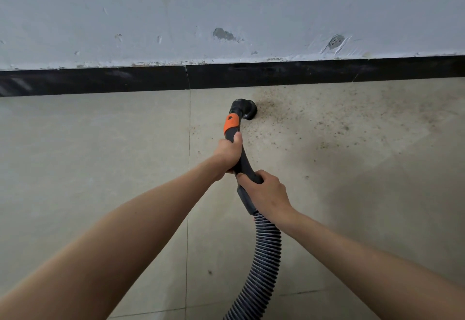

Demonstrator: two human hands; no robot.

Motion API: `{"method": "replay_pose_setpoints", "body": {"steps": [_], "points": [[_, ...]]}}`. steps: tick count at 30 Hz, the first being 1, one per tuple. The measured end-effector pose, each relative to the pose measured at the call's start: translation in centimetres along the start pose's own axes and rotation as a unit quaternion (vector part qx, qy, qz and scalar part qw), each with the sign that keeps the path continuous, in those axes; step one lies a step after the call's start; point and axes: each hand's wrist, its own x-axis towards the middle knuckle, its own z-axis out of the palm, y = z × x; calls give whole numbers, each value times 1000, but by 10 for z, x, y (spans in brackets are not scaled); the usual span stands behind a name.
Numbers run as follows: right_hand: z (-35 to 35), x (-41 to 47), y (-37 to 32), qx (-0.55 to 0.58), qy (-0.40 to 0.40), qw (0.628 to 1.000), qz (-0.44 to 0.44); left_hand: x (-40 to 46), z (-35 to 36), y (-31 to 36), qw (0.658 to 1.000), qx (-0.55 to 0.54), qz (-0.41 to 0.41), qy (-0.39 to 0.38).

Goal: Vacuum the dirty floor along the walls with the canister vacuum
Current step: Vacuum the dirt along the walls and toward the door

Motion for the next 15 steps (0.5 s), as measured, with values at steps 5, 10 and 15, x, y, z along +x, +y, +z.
{"method": "replay_pose_setpoints", "body": {"steps": [5,10,15], "points": [[5,10,1,22,6,1000,-2,9,1,4,1000,-6,5,-7],[14,27,-9,25,-21,999,-24,22,-17,6,999,-40,1,17],[25,38,-24,38,-79,995,-40,27,-48,1,994,-96,-15,45]]}}
